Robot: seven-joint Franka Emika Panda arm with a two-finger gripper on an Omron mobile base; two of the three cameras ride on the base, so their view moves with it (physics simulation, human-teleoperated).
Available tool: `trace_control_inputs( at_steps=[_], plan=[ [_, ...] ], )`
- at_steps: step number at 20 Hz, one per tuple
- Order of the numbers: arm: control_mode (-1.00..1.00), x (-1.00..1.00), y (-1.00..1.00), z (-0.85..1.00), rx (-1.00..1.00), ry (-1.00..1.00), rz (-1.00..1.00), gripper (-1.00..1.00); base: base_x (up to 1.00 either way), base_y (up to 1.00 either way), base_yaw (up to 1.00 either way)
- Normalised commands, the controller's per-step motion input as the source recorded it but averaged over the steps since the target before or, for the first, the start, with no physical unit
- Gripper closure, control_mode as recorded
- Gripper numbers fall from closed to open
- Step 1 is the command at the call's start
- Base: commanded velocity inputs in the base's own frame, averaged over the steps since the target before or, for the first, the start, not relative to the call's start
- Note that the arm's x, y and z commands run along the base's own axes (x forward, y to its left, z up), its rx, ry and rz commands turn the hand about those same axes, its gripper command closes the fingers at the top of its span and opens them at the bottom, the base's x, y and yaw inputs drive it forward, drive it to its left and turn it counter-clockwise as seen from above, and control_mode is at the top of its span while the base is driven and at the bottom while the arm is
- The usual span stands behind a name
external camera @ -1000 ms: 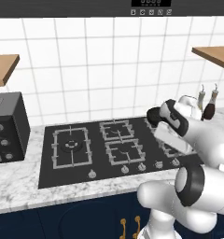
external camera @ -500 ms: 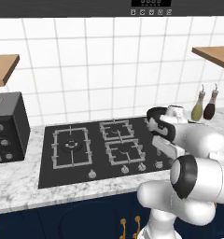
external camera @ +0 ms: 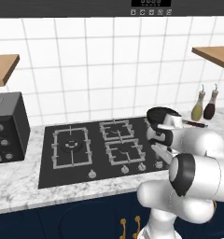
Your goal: Turn off the rear right burner of the stove.
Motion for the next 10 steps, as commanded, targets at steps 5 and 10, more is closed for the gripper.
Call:
trace_control_inputs(
  at_steps=[5,10],
  plan=[
    [-1.00,0.44,0.01,-0.01,0.00,-0.02,-0.05,-1.00,0.00,0.00,0.00],
    [-1.00,0.21,0.08,-0.13,-0.03,0.00,-0.01,-1.00,0.00,0.00,0.00]
  ],
)
